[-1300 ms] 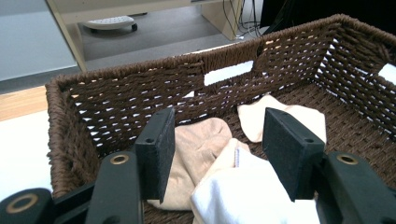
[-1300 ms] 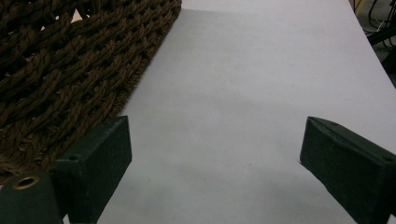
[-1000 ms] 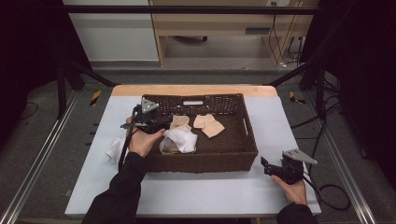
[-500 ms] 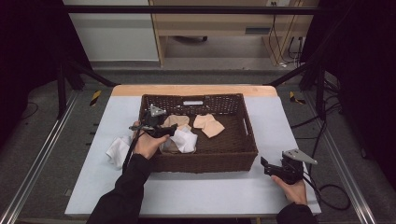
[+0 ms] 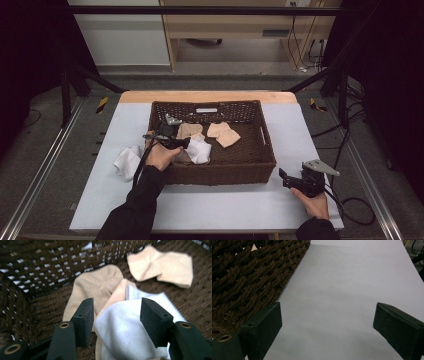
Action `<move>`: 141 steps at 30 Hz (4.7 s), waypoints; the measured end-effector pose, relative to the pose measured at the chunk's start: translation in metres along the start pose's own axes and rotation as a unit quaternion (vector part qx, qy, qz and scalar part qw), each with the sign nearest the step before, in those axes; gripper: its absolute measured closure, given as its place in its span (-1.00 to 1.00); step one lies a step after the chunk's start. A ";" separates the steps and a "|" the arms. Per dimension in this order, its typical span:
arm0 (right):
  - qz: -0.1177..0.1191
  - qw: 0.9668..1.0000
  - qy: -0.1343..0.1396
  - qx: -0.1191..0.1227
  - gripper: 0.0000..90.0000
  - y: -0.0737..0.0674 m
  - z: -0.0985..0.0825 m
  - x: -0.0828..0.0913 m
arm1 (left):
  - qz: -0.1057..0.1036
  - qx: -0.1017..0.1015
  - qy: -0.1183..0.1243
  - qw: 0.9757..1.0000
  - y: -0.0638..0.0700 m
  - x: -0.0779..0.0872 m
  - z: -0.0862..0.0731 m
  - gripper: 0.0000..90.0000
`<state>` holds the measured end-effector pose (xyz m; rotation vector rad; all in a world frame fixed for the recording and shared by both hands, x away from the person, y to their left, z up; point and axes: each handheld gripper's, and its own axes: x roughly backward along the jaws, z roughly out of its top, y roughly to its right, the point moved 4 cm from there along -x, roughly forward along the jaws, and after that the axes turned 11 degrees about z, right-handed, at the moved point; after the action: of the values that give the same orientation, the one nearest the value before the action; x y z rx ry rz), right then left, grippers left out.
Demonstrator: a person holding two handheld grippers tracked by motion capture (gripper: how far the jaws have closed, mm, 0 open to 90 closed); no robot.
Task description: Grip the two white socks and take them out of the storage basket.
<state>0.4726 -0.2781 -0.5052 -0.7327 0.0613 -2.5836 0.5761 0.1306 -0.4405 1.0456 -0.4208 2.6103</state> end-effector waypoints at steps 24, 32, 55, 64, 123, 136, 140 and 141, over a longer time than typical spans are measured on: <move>0.001 1.000 -0.001 0.000 -0.81 0.000 0.000 0.000 | -0.016 0.020 0.067 0.997 -0.004 0.013 0.009 0.92; 0.001 1.000 -0.001 0.000 -0.81 0.000 0.000 0.000 | -0.016 0.044 0.161 0.986 -0.006 0.037 0.027 0.92; 0.001 1.000 -0.002 -0.002 -0.81 0.000 0.000 0.000 | -0.047 0.078 0.276 0.957 -0.022 0.116 0.059 0.93; 0.001 1.000 -0.002 -0.001 -0.81 0.000 0.000 0.000 | -0.054 0.085 0.306 0.947 -0.035 0.148 0.061 0.93; 0.001 1.000 -0.003 -0.002 -0.81 0.000 0.000 0.000 | 0.025 0.149 0.261 0.953 -0.145 0.148 -0.054 0.93; 0.001 1.000 -0.003 -0.003 -0.81 0.000 0.000 0.000 | 0.046 0.125 0.162 0.978 -0.143 0.094 -0.093 0.92; 0.000 1.000 -0.002 0.000 -0.81 0.000 0.000 0.000 | 0.056 0.117 0.134 0.982 -0.143 0.083 -0.102 0.91; 0.000 1.000 -0.002 0.000 -0.81 0.000 0.000 0.000 | 0.056 0.117 0.134 0.982 -0.143 0.083 -0.102 0.90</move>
<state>0.4730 -0.2782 -0.5055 -0.7386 0.0610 -2.5824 0.5096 0.3127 -0.4302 0.7349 -0.1140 2.9028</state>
